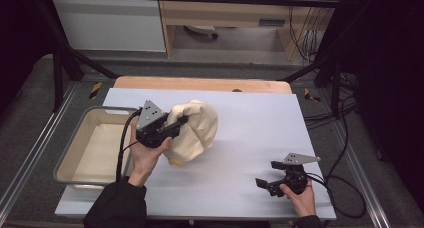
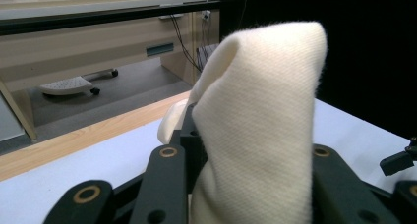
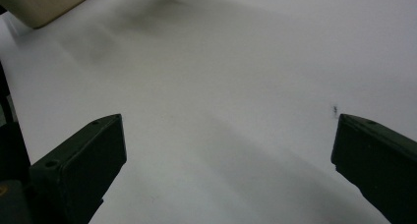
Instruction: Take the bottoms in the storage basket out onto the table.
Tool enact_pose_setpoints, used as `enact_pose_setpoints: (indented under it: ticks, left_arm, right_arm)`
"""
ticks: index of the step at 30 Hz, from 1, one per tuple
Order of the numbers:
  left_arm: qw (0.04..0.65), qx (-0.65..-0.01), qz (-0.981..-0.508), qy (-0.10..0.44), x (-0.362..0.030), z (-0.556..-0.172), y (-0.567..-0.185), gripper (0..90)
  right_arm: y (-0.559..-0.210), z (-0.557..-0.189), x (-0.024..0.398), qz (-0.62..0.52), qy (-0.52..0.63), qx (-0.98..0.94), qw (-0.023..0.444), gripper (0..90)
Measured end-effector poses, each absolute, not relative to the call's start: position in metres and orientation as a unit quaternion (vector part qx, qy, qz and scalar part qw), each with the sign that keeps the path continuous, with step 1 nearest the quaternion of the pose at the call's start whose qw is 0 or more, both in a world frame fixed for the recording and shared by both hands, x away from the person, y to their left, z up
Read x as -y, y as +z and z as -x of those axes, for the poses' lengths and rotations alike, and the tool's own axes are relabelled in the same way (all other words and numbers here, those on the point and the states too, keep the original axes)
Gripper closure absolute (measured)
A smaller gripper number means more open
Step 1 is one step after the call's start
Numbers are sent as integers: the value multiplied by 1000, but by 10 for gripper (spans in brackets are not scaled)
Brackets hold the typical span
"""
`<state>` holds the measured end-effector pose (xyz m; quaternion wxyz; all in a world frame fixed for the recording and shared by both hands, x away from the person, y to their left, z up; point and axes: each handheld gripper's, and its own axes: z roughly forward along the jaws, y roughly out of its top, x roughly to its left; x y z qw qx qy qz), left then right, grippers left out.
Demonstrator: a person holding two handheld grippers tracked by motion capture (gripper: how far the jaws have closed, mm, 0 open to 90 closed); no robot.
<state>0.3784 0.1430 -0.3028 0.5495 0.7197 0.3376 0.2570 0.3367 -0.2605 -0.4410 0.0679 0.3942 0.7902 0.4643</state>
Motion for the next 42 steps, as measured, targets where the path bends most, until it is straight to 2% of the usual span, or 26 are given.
enact_pose_setpoints:
  ticks: [42]
  left_arm:
    - [512, -330, -761, 224, -92, -398, -347, 666]
  right_arm:
    - [-441, -336, 260, -395, 464, -790, 68, 5]
